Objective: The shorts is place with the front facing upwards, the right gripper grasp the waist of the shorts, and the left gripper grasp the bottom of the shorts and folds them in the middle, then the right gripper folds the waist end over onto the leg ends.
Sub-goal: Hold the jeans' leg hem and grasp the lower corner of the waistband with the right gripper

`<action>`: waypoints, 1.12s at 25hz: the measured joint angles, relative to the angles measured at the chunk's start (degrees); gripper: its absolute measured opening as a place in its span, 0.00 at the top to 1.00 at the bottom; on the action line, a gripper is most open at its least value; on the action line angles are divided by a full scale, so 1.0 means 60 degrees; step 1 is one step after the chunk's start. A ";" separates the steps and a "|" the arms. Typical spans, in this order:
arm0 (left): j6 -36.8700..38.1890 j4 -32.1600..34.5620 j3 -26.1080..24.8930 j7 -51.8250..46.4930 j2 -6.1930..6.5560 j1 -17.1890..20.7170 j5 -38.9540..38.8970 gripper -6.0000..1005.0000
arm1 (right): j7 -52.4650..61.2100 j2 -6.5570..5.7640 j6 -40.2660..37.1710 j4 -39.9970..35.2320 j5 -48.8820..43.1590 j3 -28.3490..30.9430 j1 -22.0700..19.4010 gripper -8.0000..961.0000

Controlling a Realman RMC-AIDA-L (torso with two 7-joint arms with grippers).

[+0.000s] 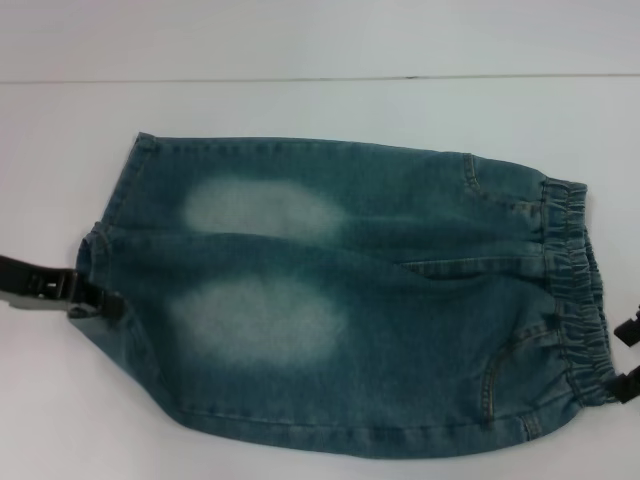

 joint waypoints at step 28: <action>-0.0263 -0.0037 0.0024 0.0000 0.0044 -0.0241 -0.0309 0.96 | 0.0082 0.0322 0.0483 0.1514 -0.1774 -0.1129 0.0999 0.01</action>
